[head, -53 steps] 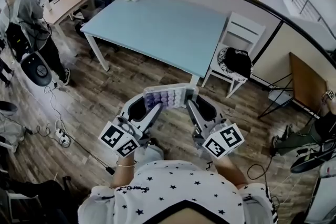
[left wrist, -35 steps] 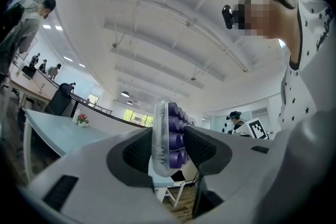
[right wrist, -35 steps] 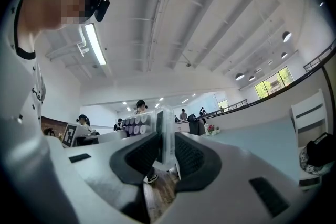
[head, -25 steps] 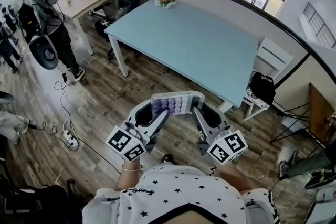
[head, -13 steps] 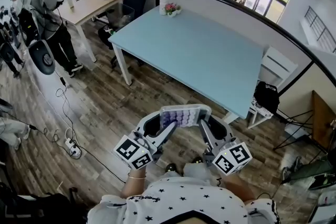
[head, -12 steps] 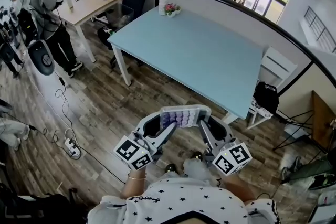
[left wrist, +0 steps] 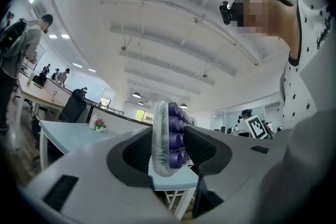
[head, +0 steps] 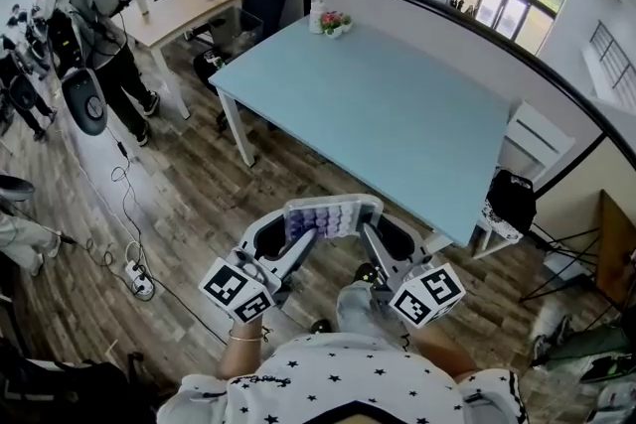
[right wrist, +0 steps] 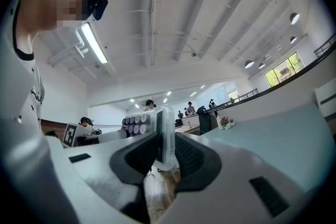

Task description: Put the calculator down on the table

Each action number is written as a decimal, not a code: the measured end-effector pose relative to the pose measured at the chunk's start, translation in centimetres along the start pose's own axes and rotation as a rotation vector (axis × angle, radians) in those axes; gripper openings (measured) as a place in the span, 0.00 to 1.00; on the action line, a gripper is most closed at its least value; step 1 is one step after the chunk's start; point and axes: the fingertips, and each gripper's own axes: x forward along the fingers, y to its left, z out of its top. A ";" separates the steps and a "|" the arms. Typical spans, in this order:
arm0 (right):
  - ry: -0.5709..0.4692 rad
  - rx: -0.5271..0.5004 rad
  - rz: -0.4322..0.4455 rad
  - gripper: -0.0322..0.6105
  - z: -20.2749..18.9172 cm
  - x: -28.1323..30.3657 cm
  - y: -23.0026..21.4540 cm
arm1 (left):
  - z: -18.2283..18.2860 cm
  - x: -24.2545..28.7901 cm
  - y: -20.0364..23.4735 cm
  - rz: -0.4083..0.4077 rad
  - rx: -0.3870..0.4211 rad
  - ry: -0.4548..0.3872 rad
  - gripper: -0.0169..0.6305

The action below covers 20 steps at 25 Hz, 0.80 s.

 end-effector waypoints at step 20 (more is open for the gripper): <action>-0.019 0.040 -0.068 0.19 2.7 5.5 -14.6 | -1.1 15.2 6.5 -0.052 0.005 0.055 0.32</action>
